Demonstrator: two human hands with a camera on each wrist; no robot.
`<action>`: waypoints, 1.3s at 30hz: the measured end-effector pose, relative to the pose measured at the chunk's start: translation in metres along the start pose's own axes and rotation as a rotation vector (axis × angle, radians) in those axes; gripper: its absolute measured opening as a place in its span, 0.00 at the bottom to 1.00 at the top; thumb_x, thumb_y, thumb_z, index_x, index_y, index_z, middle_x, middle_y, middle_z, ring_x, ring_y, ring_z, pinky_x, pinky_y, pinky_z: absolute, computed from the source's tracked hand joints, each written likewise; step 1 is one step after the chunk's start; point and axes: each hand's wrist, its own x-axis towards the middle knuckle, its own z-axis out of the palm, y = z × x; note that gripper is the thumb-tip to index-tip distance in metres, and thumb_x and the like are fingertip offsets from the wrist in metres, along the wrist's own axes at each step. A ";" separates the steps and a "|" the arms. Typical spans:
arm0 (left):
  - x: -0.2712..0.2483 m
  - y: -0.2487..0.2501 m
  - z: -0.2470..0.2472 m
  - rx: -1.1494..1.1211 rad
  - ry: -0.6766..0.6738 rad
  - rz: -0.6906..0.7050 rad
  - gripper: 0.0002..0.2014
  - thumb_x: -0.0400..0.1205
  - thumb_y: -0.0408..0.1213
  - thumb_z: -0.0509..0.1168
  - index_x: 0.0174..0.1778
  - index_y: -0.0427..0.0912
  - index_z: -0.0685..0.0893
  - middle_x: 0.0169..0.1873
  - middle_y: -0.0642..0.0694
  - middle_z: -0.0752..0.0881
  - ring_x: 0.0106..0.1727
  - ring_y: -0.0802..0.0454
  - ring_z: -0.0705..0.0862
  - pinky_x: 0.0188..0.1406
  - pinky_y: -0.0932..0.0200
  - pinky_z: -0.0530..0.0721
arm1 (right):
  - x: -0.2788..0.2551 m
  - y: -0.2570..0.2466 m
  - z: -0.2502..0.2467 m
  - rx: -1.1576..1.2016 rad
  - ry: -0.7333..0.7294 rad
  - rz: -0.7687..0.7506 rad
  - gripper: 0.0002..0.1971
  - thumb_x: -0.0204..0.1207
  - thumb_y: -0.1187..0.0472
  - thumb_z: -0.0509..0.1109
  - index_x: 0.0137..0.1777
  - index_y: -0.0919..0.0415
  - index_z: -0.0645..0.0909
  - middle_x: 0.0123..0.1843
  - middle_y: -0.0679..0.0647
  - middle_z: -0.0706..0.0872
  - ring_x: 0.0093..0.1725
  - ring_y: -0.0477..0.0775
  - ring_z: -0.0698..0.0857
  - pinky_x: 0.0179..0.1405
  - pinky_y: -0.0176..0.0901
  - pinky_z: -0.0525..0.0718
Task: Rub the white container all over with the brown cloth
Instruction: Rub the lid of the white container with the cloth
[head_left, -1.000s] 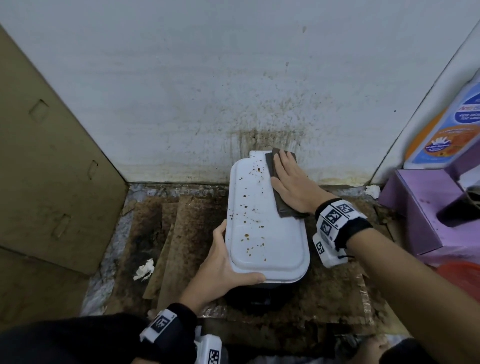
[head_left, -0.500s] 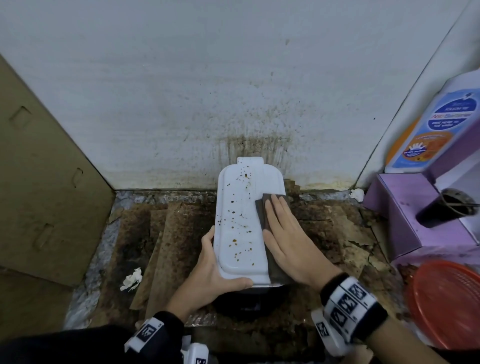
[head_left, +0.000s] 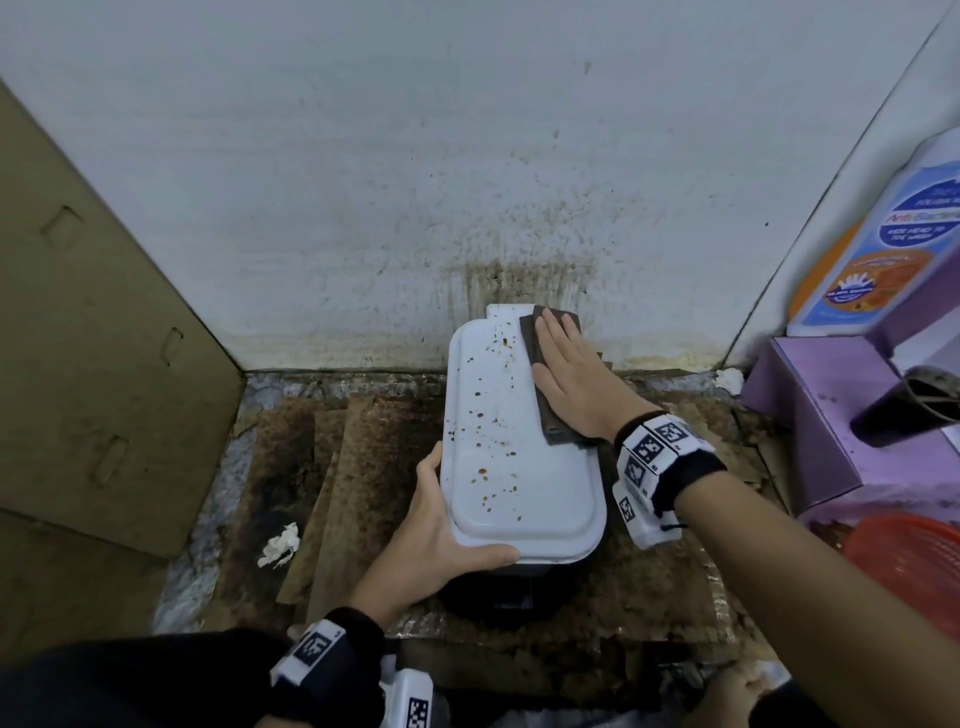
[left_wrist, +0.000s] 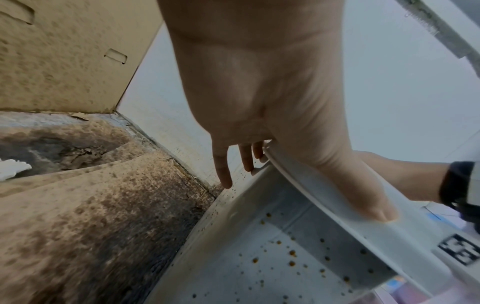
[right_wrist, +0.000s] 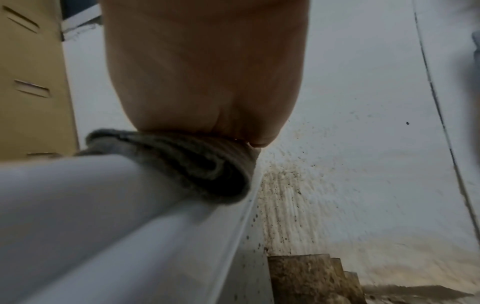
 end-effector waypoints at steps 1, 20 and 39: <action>0.000 0.000 0.000 0.001 0.001 0.001 0.69 0.63 0.58 0.90 0.87 0.60 0.43 0.85 0.73 0.58 0.87 0.67 0.63 0.86 0.45 0.72 | -0.010 -0.003 0.001 0.018 -0.008 0.002 0.32 0.94 0.50 0.44 0.90 0.64 0.37 0.92 0.55 0.35 0.90 0.55 0.32 0.89 0.47 0.37; 0.003 -0.001 -0.001 -0.047 -0.012 -0.010 0.69 0.64 0.58 0.89 0.86 0.65 0.42 0.84 0.77 0.57 0.87 0.69 0.62 0.86 0.47 0.73 | -0.056 -0.021 0.022 0.241 -0.009 0.025 0.34 0.94 0.48 0.47 0.91 0.56 0.34 0.90 0.45 0.26 0.86 0.46 0.23 0.87 0.43 0.33; 0.000 -0.001 -0.001 -0.032 0.008 -0.016 0.67 0.64 0.56 0.90 0.85 0.65 0.45 0.85 0.74 0.58 0.86 0.66 0.64 0.85 0.45 0.74 | -0.010 0.004 -0.006 0.330 -0.072 0.187 0.37 0.91 0.39 0.51 0.91 0.48 0.34 0.92 0.49 0.33 0.92 0.54 0.42 0.88 0.54 0.52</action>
